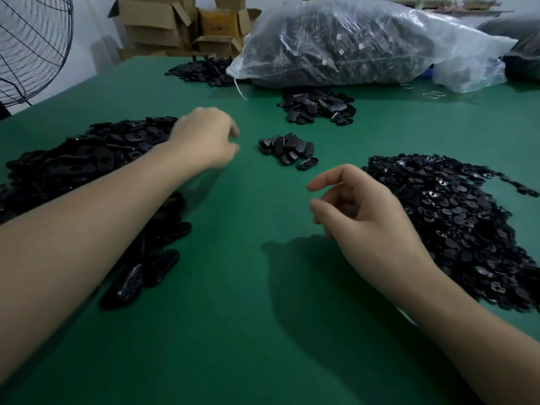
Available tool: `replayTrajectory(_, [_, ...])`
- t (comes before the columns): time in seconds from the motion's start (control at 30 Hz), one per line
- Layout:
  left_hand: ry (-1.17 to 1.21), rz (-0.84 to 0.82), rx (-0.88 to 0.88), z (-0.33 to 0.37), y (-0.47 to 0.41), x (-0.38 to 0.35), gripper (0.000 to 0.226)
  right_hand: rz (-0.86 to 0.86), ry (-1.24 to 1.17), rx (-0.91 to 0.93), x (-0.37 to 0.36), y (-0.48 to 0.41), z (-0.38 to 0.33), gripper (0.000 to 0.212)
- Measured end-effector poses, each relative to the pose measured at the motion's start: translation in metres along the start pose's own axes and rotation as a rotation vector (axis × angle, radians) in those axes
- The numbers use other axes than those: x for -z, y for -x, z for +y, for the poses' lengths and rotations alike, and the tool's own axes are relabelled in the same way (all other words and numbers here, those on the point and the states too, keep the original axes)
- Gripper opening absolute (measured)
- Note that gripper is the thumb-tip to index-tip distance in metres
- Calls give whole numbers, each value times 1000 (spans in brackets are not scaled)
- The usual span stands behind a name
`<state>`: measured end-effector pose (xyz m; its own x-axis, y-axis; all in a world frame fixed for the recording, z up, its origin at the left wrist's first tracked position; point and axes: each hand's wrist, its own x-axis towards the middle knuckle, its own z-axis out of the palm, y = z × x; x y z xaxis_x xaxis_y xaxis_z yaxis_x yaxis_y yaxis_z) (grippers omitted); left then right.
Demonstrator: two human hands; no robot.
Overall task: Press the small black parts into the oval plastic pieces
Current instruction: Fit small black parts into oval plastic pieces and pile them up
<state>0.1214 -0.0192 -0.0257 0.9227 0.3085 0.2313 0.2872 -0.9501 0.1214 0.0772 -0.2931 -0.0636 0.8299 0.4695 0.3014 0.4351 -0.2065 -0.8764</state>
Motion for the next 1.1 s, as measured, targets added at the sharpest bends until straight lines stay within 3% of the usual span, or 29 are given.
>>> replayTrajectory(0.1, [-303,-84,44,-19,14,1,37,80,64,10,10,-4,-1,18])
replayTrajectory(0.23, [-356,-85,42,-31,21,-4,27,190,176,23,21,-12,1,22])
replayTrajectory(0.4, [-256,9,-26,-39,22,-4,11,280,511,26,32,-18,9,24])
replayTrajectory(0.6, [-89,116,-133,-38,32,0,17,126,1006,-37,29,-20,13,29])
replayTrajectory(0.8, [464,139,-169,-9,67,2,15,-33,1081,-122,21,-23,14,49])
replayTrajectory(0.93, [870,68,-121,2,90,9,10,-17,1075,-93,23,-23,13,43])
replayTrajectory(1.0, [858,73,-118,0,99,8,9,-4,1088,-66,23,-23,12,37])
replayTrajectory(1.1, [564,120,-145,-9,108,7,12,27,1086,4,22,-22,12,27])
